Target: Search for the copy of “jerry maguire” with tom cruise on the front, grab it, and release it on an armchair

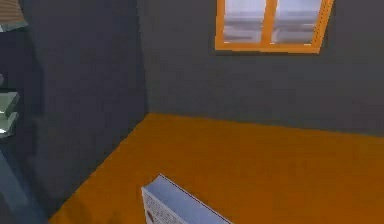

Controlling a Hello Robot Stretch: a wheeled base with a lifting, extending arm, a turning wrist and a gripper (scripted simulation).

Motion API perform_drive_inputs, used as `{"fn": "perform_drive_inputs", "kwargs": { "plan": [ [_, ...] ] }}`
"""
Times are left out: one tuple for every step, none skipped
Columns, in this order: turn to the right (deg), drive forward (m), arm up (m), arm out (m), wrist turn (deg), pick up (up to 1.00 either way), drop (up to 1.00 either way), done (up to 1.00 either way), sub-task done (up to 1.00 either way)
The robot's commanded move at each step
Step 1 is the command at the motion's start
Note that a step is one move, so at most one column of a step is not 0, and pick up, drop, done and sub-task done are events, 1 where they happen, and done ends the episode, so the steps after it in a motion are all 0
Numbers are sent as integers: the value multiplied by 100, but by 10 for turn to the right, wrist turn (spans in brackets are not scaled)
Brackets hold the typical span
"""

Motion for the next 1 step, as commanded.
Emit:
{"fn": "perform_drive_inputs", "kwargs": {
  "plan": [
    [450, 0, 0, 0, 0, 0, 0, 0, 0]
  ]
}}
